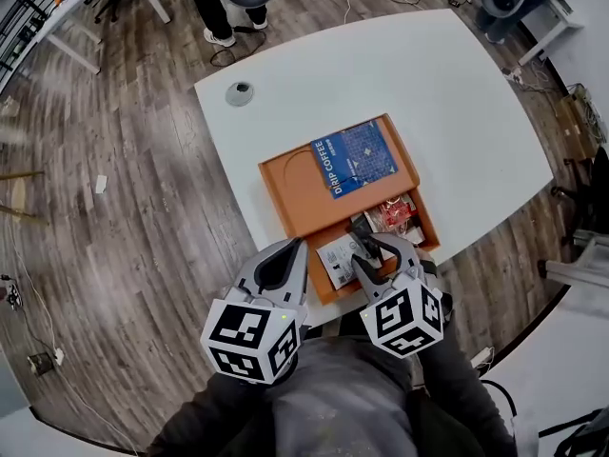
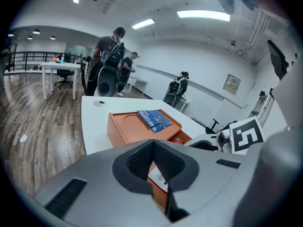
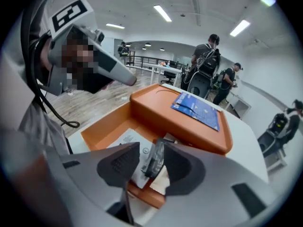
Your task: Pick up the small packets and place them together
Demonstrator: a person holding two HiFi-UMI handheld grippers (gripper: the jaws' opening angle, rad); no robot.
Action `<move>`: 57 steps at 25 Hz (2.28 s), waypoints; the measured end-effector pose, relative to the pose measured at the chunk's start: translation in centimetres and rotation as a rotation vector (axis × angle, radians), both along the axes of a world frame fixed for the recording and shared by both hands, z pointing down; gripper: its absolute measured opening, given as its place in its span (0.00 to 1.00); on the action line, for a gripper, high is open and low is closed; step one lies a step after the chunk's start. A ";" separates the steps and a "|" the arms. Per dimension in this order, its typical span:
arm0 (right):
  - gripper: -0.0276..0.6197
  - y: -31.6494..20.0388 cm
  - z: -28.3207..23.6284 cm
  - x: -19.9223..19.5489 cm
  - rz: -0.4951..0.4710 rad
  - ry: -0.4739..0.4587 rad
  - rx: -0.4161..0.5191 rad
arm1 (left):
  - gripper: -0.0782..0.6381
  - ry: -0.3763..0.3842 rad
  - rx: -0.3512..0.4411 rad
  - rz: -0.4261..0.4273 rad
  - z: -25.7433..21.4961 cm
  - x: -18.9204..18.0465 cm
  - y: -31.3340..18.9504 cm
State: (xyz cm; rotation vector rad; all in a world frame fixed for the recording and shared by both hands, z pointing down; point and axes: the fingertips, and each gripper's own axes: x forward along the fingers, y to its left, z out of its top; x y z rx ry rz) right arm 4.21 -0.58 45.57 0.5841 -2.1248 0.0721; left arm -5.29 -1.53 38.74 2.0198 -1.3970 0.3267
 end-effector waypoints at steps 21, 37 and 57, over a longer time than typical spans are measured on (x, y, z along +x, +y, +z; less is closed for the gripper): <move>0.29 2.2 4.1 -4.9 -0.318 0.145 -0.204 | 0.10 0.011 -0.048 -0.137 1.8 -4.8 0.2; 0.05 2.4 3.7 -5.1 -0.315 0.091 -0.213 | 0.10 0.006 -0.057 -0.146 2.2 -4.8 0.2; 0.09 1.7 3.9 -5.3 -0.321 0.102 -0.209 | 0.10 0.006 -0.051 -0.169 1.9 -5.8 0.4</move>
